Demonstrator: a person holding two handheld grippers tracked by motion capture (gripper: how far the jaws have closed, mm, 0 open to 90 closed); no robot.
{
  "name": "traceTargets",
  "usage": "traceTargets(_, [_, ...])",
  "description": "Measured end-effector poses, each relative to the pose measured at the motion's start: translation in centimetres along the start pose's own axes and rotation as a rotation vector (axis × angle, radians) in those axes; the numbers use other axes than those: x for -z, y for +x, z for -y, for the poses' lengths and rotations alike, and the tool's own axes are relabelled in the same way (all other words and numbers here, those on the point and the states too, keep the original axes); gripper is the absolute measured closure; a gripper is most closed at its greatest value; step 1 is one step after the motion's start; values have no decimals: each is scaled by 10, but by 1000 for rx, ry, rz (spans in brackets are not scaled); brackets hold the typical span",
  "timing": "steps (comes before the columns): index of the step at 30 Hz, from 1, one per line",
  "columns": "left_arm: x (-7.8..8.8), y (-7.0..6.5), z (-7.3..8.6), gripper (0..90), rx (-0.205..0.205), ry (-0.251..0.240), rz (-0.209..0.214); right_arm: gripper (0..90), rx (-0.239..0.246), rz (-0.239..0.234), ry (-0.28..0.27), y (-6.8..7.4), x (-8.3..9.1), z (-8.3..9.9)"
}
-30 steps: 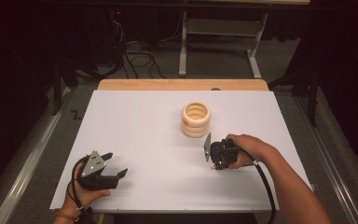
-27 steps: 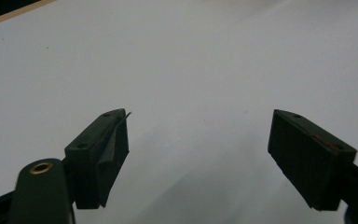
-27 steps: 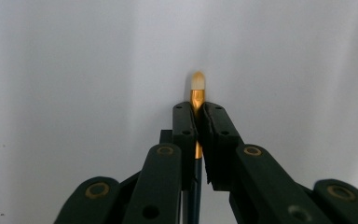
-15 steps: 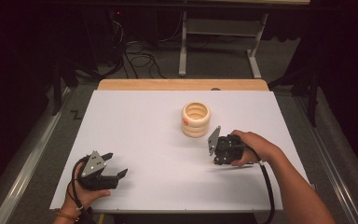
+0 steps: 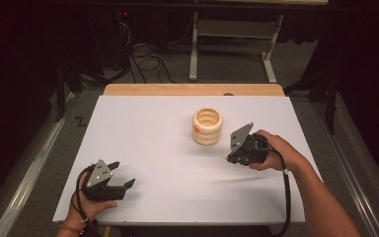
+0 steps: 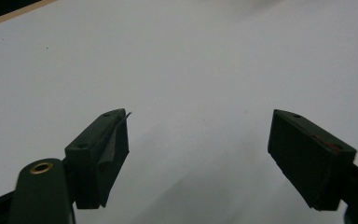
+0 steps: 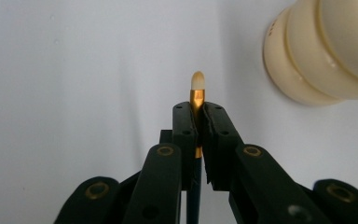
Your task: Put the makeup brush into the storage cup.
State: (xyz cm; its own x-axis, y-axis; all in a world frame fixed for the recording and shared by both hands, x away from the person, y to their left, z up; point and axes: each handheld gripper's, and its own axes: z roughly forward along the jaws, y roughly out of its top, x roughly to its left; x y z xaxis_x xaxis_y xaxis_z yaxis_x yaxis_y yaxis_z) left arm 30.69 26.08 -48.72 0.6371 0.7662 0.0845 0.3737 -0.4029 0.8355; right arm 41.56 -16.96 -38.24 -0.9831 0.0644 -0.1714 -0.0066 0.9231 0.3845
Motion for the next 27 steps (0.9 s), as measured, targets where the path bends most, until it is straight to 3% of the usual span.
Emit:
traceTargets(6, [0,0,0,210,1,0,3,860,-37,42,-66,0,9,3])
traceTargets(13, [0,0,0,211,1,0,1,860,-42,89,-129,7,18,5])
traceTargets(19, [-1,0,0,211,1,4,-2,860,-89,126,-243,7,27,12])
traceTargets(26, [-1,0,0,211,0,0,-4,860,-130,168,-310,7,34,16])
traceTargets(27, [0,-1,0,211,1,0,-3,860,-141,176,-341,7,35,18])
